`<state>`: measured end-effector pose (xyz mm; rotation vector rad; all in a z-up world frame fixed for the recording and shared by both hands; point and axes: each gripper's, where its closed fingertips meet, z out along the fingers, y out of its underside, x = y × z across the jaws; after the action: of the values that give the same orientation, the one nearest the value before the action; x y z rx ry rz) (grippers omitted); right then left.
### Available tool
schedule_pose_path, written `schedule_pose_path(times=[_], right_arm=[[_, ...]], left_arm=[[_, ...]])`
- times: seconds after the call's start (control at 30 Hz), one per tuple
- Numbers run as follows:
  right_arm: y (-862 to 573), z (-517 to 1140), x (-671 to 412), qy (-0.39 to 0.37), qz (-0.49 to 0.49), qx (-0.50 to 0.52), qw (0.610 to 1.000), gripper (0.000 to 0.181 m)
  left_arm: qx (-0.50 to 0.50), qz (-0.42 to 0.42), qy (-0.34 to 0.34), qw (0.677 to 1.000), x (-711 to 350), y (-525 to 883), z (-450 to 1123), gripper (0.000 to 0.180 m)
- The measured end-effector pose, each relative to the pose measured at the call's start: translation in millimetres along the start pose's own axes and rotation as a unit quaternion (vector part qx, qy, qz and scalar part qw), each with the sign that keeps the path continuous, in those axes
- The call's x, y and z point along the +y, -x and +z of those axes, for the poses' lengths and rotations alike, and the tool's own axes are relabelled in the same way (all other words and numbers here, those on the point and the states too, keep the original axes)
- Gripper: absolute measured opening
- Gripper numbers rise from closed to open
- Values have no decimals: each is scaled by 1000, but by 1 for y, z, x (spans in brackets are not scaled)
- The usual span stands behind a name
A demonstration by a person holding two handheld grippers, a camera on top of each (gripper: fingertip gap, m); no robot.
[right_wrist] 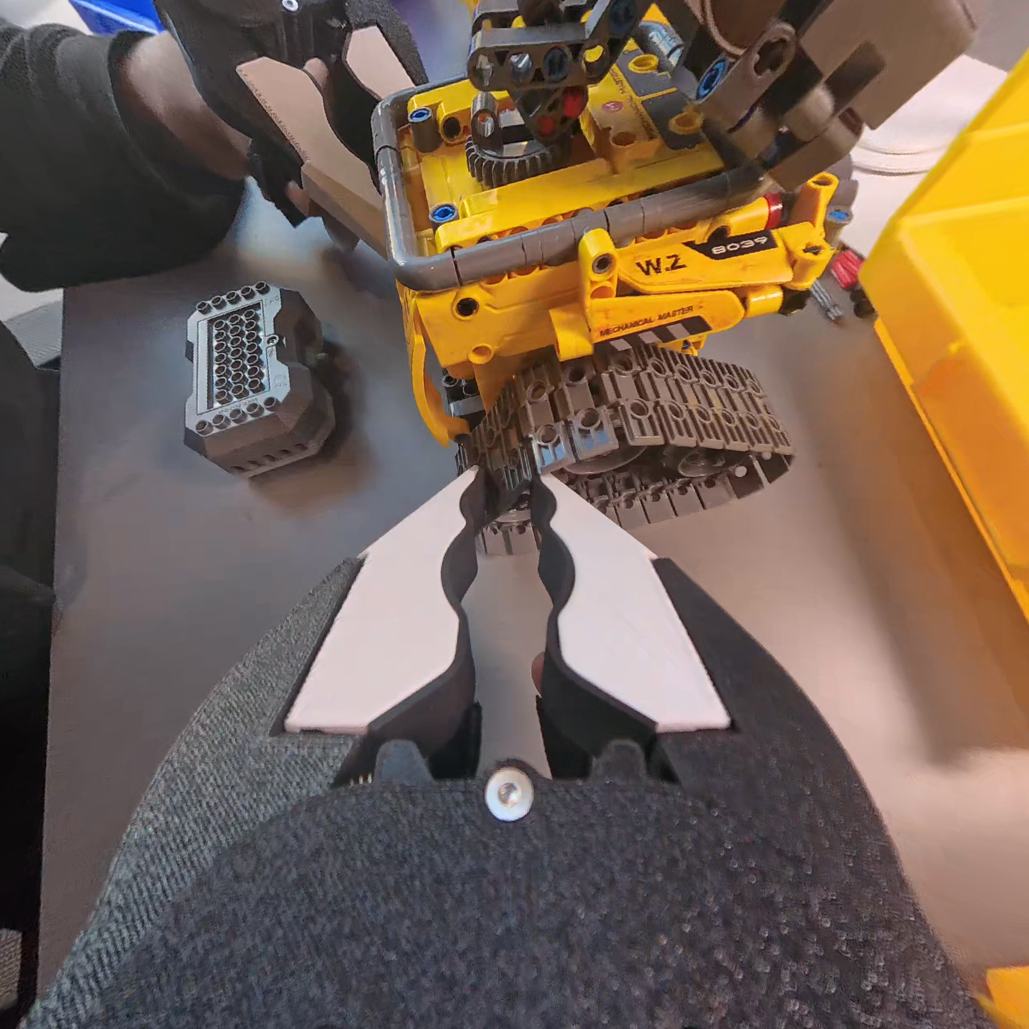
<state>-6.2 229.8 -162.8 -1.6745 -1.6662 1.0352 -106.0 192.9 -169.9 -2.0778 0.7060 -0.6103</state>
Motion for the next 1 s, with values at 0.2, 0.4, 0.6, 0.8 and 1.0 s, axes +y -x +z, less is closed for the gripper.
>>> schedule_pose_path(times=[0.2, 0.4, 0.6, 0.8, 1.0], right_arm=[[-12, -8, 2, -42, -5, 24, 999, 17], [-12, -9, 1, -55, -40, 34, 997, 20], [-13, -8, 0, -59, -46, 41, 996, 20], [-13, -13, -2, -71, -61, 58, 994, 20], [-13, -14, -2, -71, -63, 58, 994, 20]], left_arm=[[-48, 34, -52, 997, -30, 36, -26, 31], [-339, 35, -59, 938, -24, 156, -117, 45], [-361, -27, -36, 931, -4, 206, -112, 31], [-364, -30, -19, 931, 0, 216, -129, 14], [-345, -41, 13, 938, 19, 226, -153, 13]])
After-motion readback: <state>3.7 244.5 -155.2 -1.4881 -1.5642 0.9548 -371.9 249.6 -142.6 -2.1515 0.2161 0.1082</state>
